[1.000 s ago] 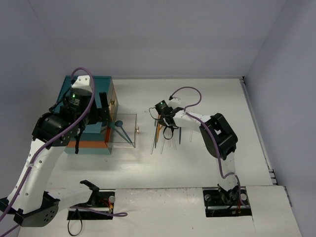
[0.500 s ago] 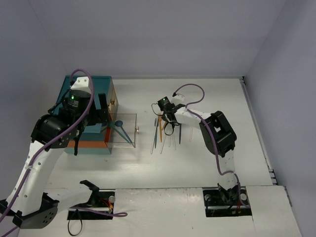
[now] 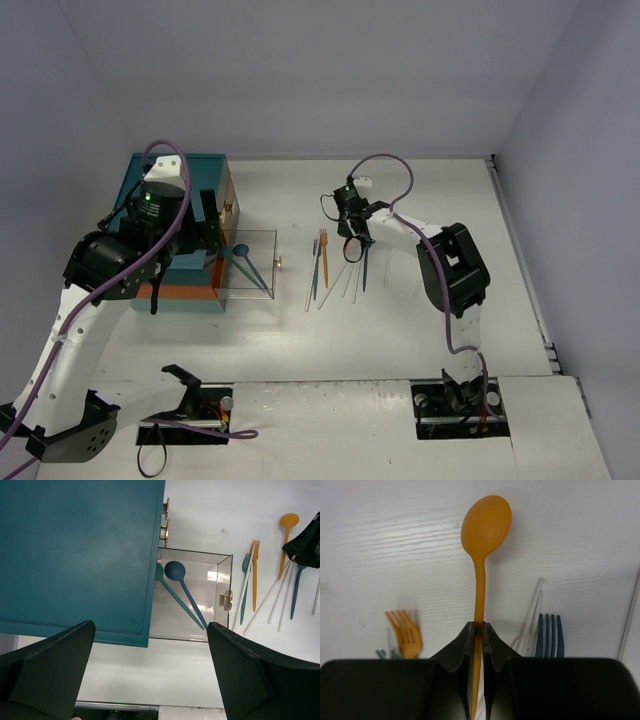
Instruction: Sort the eating utensils into containers
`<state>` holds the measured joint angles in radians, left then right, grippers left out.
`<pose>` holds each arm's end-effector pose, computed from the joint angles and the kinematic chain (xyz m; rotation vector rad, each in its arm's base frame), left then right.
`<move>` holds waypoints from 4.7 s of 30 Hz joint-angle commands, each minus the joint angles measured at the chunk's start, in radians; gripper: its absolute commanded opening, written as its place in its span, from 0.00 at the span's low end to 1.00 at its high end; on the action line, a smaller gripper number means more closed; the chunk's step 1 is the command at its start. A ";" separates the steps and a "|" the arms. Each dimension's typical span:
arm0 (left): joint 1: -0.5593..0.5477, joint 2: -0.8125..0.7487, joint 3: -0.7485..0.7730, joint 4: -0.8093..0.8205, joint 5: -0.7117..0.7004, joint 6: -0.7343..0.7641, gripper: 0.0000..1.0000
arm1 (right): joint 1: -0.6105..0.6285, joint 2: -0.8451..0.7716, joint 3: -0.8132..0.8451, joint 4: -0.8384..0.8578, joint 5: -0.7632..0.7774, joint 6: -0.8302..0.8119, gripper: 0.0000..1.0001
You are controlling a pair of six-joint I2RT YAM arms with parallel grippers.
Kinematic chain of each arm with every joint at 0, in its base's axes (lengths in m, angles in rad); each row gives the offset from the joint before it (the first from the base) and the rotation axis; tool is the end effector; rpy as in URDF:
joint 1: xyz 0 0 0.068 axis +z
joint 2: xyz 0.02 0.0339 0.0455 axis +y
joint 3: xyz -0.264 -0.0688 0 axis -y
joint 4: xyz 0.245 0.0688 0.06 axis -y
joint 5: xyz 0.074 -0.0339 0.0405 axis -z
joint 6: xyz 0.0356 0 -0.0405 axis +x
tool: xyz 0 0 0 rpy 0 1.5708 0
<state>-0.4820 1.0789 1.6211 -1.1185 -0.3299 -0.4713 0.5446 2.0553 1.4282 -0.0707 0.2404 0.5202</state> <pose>0.1511 -0.0660 0.4653 -0.1794 2.1121 -0.2134 0.3976 0.2309 0.1822 0.0997 2.2598 0.2998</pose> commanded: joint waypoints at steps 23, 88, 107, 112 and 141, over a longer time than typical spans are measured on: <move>0.008 0.051 0.040 0.063 0.057 -0.007 0.94 | 0.055 -0.357 -0.095 0.115 -0.142 -0.292 0.32; 0.014 0.022 0.058 0.062 -0.001 0.007 0.94 | 0.430 -0.198 0.185 0.218 -0.223 -0.305 0.00; 0.014 0.044 0.038 0.067 0.040 -0.030 0.94 | 0.506 -0.226 0.056 0.265 -0.128 -0.176 0.00; 0.014 0.048 0.034 0.066 0.053 -0.033 0.94 | 0.508 -0.203 0.084 0.265 -0.108 -0.187 0.00; -0.234 0.434 0.129 0.187 0.243 -0.161 0.89 | 0.035 -0.878 -0.489 0.047 0.113 -0.093 0.50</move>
<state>-0.6555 1.4202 1.7152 -1.0340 -0.1070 -0.5442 0.6886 1.2845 1.0102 0.0397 0.3145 0.3618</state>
